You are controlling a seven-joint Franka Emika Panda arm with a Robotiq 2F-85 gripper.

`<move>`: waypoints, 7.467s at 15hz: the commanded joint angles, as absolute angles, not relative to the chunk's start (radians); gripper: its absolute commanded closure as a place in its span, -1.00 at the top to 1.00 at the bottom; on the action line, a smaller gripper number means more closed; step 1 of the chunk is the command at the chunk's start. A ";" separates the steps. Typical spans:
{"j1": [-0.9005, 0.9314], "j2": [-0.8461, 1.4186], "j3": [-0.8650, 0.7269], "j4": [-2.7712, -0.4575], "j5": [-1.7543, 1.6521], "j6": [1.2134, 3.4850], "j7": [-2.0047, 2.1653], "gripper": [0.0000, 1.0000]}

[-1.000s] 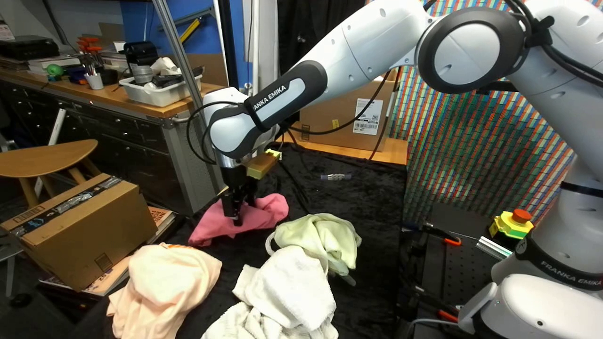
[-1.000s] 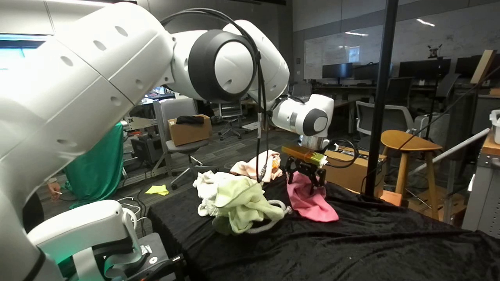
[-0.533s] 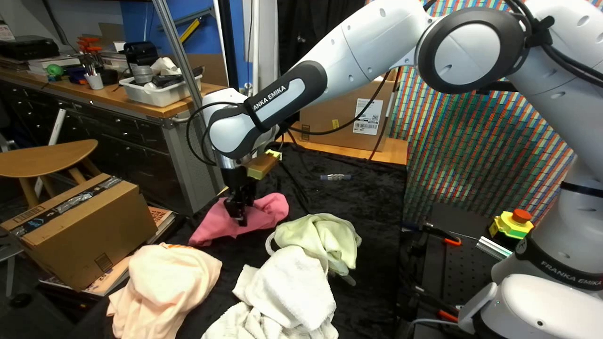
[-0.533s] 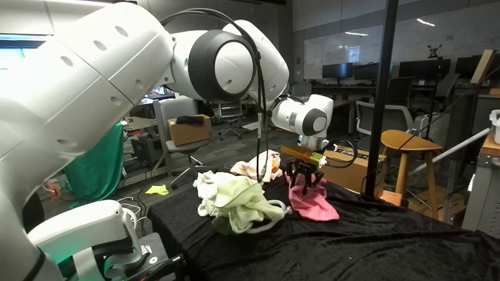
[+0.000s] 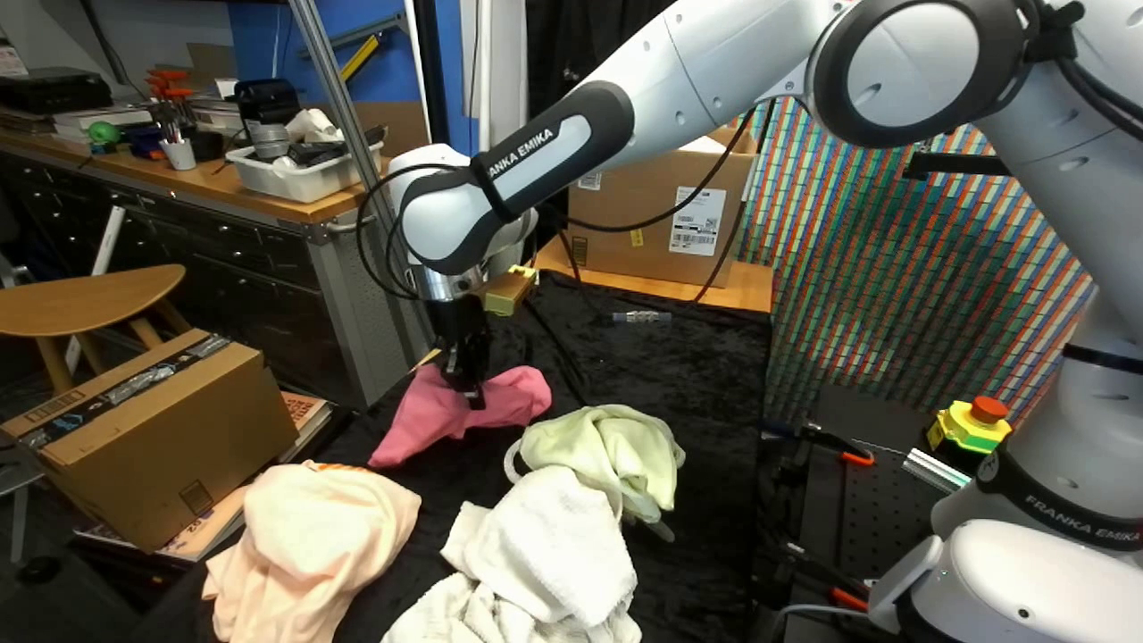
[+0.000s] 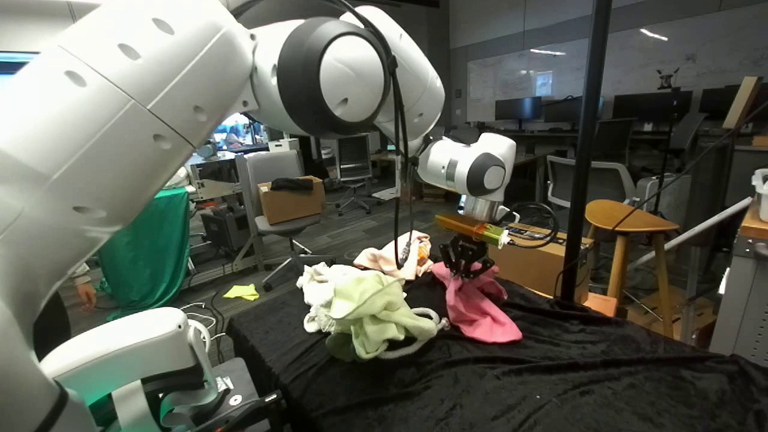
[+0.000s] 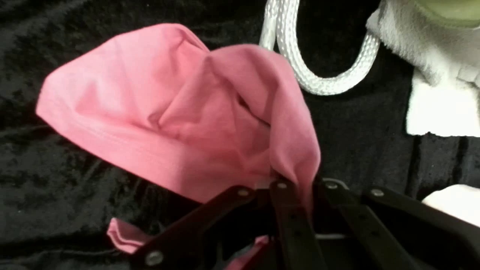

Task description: Group up all the objects on the table

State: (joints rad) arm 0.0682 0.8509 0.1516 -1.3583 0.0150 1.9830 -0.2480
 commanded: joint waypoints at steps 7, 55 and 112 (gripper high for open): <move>-0.026 0.331 0.209 -1.813 0.116 1.961 -0.500 -0.83; 0.263 0.449 0.245 -1.799 -0.094 2.150 -0.360 1.00; 0.502 0.999 0.060 -1.156 -0.178 2.200 0.072 -0.84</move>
